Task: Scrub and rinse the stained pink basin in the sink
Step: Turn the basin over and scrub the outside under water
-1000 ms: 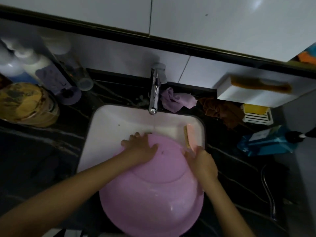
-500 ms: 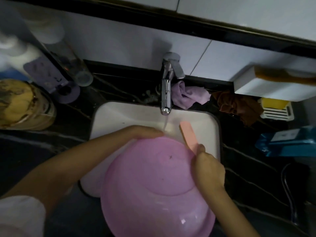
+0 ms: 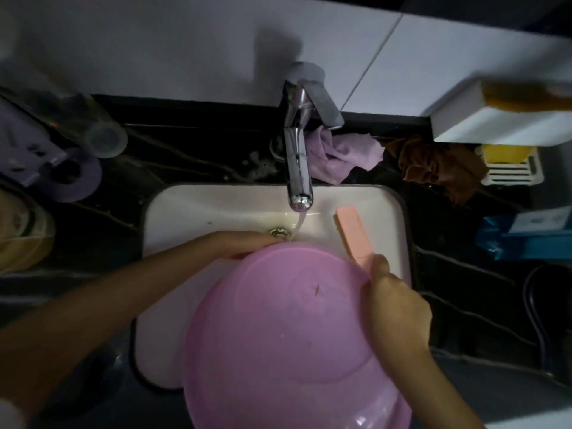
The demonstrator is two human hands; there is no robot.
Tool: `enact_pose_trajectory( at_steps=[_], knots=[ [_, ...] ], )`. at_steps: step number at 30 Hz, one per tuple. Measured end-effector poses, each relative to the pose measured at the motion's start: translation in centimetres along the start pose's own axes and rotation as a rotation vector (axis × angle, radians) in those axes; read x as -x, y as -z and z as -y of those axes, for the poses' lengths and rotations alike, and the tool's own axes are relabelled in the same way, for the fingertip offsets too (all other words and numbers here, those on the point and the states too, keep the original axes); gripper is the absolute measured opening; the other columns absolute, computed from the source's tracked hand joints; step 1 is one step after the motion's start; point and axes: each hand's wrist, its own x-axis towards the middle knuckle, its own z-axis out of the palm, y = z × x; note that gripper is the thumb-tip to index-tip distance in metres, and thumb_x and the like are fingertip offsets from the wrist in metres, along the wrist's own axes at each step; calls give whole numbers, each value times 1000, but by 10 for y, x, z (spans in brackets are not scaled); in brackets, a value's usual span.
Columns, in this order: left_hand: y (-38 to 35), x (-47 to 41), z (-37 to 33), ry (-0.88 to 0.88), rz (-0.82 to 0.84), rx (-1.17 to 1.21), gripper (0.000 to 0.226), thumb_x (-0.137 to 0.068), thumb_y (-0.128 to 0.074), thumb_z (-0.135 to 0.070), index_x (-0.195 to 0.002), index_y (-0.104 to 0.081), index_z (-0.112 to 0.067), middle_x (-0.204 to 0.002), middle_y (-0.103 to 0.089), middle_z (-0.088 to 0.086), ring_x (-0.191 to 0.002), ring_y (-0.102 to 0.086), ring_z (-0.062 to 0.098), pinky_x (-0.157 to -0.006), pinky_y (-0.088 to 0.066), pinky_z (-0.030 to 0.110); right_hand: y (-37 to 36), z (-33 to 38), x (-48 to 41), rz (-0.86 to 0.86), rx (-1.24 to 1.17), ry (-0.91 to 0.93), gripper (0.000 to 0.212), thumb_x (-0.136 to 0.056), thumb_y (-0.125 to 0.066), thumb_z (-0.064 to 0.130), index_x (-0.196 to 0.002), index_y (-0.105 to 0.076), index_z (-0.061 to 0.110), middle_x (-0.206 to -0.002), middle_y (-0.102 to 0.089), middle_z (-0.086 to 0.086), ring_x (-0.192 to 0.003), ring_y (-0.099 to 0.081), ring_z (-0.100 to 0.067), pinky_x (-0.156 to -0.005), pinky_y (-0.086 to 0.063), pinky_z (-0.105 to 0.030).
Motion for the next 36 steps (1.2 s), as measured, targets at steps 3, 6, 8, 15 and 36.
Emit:
enact_pose_trajectory(
  at_steps=[3,6,8,15,36],
  knots=[
    [-16,6,-34,-136,83,5,29,-101,-40,-29,-111,-63,-15,-113,-66,0,-102,-59,8,-99,-44,26,-1,2,-1,-2,10,-13,33,-95,-34,11,-128,-34,15,-93,-66,-2,-81,-67,-26,-56,-31,-27],
    [-36,8,-72,-191,215,-140,35,-102,-38,-26,-118,-63,-7,-122,-64,3,-106,-58,7,-90,-43,14,-3,1,-1,-20,-6,-30,30,-94,-36,12,-124,-37,15,-87,-65,-2,-76,-66,-27,-54,-32,-28],
    [-32,-5,-63,-191,220,-221,38,-103,-35,-29,-113,-62,-4,-120,-62,10,-100,-54,10,-83,-43,15,-4,1,-1,-34,-19,-45,28,-95,-36,12,-123,-38,14,-85,-65,-3,-73,-65,-28,-53,-32,-28],
    [-38,33,-41,-365,-84,-571,44,-100,-33,-40,-132,-50,-16,-130,-52,-4,-115,-45,7,-94,-34,17,-6,6,-2,-3,13,-68,33,-96,-34,12,-129,-36,14,-91,-66,-3,-79,-67,-27,-54,-31,-28],
    [-62,71,-42,-130,-479,-798,47,-95,-35,-50,-137,-38,-27,-135,-49,3,-122,-48,26,-96,-40,37,8,-56,-25,650,-490,-353,10,-92,-42,8,-86,-50,6,-80,-65,-17,-55,-52,-19,-47,-38,-25]
  ],
)
